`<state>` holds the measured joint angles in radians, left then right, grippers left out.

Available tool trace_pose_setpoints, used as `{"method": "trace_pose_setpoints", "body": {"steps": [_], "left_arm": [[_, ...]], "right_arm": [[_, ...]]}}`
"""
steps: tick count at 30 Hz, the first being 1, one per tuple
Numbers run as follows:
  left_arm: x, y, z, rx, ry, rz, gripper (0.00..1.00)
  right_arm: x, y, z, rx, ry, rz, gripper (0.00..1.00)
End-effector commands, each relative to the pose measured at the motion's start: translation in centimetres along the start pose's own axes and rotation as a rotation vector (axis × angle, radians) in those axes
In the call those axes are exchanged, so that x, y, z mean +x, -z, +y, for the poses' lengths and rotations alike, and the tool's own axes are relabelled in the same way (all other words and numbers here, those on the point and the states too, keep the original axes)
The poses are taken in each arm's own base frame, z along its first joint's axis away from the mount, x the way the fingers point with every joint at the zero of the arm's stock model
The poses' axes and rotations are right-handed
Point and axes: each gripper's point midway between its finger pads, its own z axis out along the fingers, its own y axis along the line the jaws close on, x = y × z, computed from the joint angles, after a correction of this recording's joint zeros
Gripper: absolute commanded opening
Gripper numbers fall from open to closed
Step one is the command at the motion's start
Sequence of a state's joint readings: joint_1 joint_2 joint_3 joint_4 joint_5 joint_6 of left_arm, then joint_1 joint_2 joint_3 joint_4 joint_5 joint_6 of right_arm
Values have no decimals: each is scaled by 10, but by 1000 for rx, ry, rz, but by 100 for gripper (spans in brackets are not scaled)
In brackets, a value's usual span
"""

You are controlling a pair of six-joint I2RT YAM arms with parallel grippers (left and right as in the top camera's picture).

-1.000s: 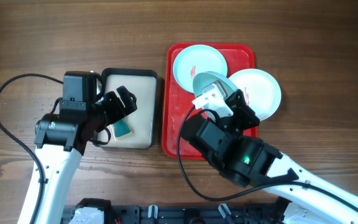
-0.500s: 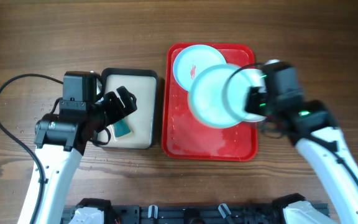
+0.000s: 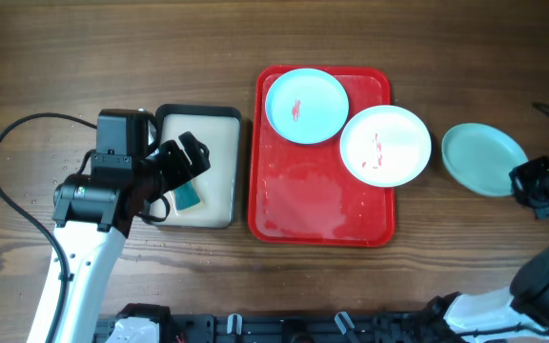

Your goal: Clean dirty plates on tray and stack at the side

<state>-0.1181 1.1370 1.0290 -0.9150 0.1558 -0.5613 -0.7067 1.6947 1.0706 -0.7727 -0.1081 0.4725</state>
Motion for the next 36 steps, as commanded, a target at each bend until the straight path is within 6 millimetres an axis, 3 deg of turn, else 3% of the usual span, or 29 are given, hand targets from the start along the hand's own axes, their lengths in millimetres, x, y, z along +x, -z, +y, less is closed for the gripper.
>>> {"method": "trace_pose_setpoints", "body": {"steps": [1,3,4,6,8,9,11,12,13,16,19,21,22,26,29,31,33,36], "left_arm": [[-4,5,-5,19,-7,-12,100],[-4,5,-5,19,-7,-12,100],[-4,5,-5,19,-7,-12,100],[-4,5,-5,19,-7,-12,100],[-4,5,-5,19,-7,-12,100],[-4,5,-5,19,-7,-12,100],[-4,5,-5,19,-7,-12,100],[-4,5,-4,19,-7,-12,100],[-4,5,-5,19,-7,-12,100],[-4,5,-5,19,-7,-12,100],[-4,5,-5,19,-7,-12,100],[-4,5,-5,19,-7,-12,100],[-4,5,-5,19,-7,-12,100],[-4,5,-5,19,-7,-12,100],[-4,5,-5,19,-7,-12,100],[-4,5,-5,19,-7,-12,100],[-4,5,-5,19,-7,-12,100],[-4,5,-5,19,-6,-12,100]], "right_arm": [[-10,22,21,-92,73,-47,44],[-2,54,57,-269,215,-68,49],[18,87,92,-436,341,-85,51],[52,114,122,-484,558,-131,46],[74,112,129,-383,678,-157,45],[86,103,135,-300,752,-173,55],[101,78,150,-215,893,-205,63],[103,68,156,-185,944,-217,63],[98,46,160,-91,1011,-243,63],[95,2,163,-41,1009,-194,57],[121,-26,165,-116,1024,-49,38],[123,-24,163,-115,990,-36,12],[121,-21,160,-102,967,-38,5],[122,24,156,-122,939,-60,4],[161,73,165,-311,952,-2,4],[195,84,163,-344,1024,52,4],[231,68,156,-317,1064,128,4],[278,21,136,-256,1028,224,4]]}}
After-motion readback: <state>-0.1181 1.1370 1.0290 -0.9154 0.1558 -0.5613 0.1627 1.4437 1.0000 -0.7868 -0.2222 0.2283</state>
